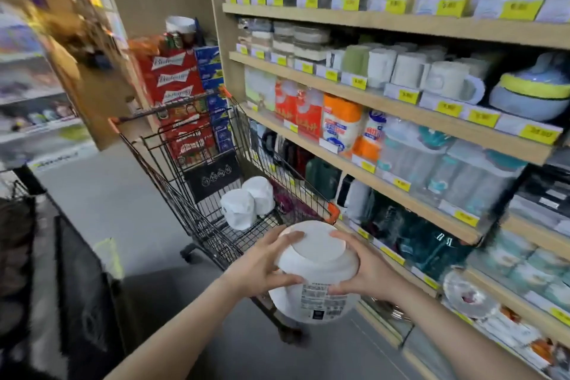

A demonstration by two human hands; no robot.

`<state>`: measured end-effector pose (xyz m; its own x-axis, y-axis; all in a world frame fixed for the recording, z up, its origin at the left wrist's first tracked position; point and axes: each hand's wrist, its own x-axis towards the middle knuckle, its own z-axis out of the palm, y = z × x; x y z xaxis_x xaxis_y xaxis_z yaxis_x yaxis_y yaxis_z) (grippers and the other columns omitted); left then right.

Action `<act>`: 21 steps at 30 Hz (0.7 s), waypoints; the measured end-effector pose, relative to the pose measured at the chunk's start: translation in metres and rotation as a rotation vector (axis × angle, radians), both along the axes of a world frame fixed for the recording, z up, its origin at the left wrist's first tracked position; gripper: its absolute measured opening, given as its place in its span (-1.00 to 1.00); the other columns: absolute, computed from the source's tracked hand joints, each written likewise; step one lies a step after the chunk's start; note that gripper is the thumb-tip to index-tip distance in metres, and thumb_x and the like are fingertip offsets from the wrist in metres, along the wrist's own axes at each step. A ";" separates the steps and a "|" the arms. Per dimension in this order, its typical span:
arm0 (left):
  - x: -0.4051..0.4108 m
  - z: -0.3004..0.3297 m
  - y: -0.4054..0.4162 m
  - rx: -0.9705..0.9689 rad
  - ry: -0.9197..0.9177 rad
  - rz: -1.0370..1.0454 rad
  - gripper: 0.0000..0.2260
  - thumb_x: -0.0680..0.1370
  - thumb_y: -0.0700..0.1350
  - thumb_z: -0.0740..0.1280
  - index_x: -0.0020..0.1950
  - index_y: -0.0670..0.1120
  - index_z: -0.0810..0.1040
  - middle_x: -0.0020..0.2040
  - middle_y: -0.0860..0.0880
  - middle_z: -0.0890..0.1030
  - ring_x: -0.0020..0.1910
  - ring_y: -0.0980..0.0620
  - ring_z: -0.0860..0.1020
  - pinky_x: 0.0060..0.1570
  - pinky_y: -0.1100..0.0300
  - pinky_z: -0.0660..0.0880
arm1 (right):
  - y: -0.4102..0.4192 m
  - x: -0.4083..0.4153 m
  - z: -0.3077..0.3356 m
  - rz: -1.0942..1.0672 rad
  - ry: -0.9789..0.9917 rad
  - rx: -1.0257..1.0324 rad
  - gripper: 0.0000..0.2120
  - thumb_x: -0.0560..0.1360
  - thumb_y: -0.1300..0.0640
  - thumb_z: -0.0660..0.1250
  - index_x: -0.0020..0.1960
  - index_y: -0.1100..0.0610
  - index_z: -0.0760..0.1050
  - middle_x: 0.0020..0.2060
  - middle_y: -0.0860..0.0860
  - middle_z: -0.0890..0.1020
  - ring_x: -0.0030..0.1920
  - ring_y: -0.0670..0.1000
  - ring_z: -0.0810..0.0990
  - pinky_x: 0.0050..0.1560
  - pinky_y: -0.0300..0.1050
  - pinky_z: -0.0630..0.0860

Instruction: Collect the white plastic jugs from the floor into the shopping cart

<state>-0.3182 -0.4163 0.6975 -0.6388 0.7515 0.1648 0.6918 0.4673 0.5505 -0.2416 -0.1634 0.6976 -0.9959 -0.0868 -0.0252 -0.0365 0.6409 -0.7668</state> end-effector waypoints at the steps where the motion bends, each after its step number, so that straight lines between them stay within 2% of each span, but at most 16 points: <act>1: -0.016 -0.002 -0.004 -0.001 -0.009 -0.004 -0.32 0.43 0.32 0.32 0.48 0.18 0.16 0.45 0.08 0.18 0.40 0.16 0.18 0.24 0.38 0.24 | -0.004 -0.016 -0.001 -0.002 -0.003 -0.004 -0.12 0.07 -0.16 0.61 0.25 -0.43 0.20 0.32 -0.17 0.28 0.30 -0.17 0.27 0.26 -0.25 0.22; 3: -0.049 -0.007 -0.011 -0.007 -0.029 -0.007 -0.33 0.44 0.30 0.33 0.47 0.20 0.16 0.45 0.07 0.19 0.39 0.16 0.20 0.16 0.44 0.30 | -0.011 -0.049 -0.008 0.000 -0.015 -0.013 -0.11 0.07 -0.15 0.61 0.24 -0.42 0.20 0.28 -0.15 0.28 0.29 -0.14 0.27 0.23 -0.22 0.23; 5: -0.086 -0.014 -0.016 -0.017 -0.061 -0.006 -0.33 0.43 0.33 0.31 0.47 0.22 0.15 0.45 0.07 0.19 0.41 0.14 0.20 0.21 0.47 0.28 | -0.017 -0.084 -0.016 0.002 -0.036 -0.042 -0.12 0.06 -0.14 0.60 0.24 -0.41 0.20 0.27 -0.16 0.26 0.28 -0.13 0.28 0.25 -0.15 0.28; 8: -0.147 -0.019 -0.023 -0.076 -0.101 0.000 -0.33 0.42 0.37 0.29 0.46 0.28 0.11 0.46 0.06 0.17 0.45 0.08 0.16 0.39 0.20 0.25 | -0.024 -0.140 -0.028 -0.016 -0.069 -0.123 -0.12 0.09 -0.07 0.62 0.26 -0.37 0.23 0.28 -0.22 0.24 0.30 -0.12 0.29 0.31 -0.06 0.33; 11: -0.204 -0.020 -0.031 -0.148 -0.122 0.001 -0.32 0.43 0.35 0.30 0.46 0.28 0.09 0.49 0.05 0.13 0.44 0.11 0.12 0.40 0.18 0.15 | -0.034 -0.196 -0.034 -0.018 -0.086 -0.124 -0.12 0.11 -0.07 0.63 0.27 -0.37 0.22 0.32 -0.20 0.24 0.31 -0.13 0.29 0.29 -0.09 0.33; 14: -0.250 -0.025 -0.046 -0.142 -0.149 0.010 -0.31 0.41 0.37 0.31 0.44 0.34 0.08 0.50 0.03 0.12 0.44 0.09 0.12 0.43 0.11 0.15 | -0.046 -0.244 -0.036 0.011 -0.100 -0.091 -0.15 0.13 -0.10 0.61 0.24 -0.40 0.19 0.32 -0.19 0.23 0.30 -0.14 0.28 0.27 -0.16 0.29; 17: -0.293 -0.033 -0.060 -0.140 -0.158 -0.012 -0.30 0.40 0.34 0.35 0.45 0.30 0.11 0.50 0.06 0.16 0.49 0.09 0.06 0.42 0.17 0.11 | -0.062 -0.283 -0.043 0.030 -0.112 -0.085 -0.17 0.14 -0.10 0.60 0.23 -0.39 0.19 0.30 -0.20 0.24 0.31 -0.13 0.28 0.31 -0.17 0.28; 19: -0.321 -0.041 -0.068 -0.180 -0.158 -0.052 -0.26 0.40 0.34 0.36 0.48 0.26 0.10 0.50 0.13 0.15 0.52 0.11 -0.05 0.45 0.10 0.00 | -0.074 -0.305 -0.055 0.022 -0.128 -0.049 -0.17 0.13 -0.14 0.59 0.22 -0.43 0.17 0.30 -0.21 0.23 0.32 -0.13 0.26 0.32 -0.16 0.27; 21: -0.349 -0.051 -0.078 -0.247 -0.161 -0.090 -0.22 0.38 0.38 0.34 0.48 0.31 0.02 0.53 0.11 0.10 0.53 0.10 -0.09 0.47 -0.03 -0.05 | -0.088 -0.324 -0.067 -0.017 -0.143 -0.007 -0.15 0.11 -0.18 0.57 0.21 -0.48 0.13 0.29 -0.24 0.19 0.30 -0.14 0.25 0.34 -0.11 0.28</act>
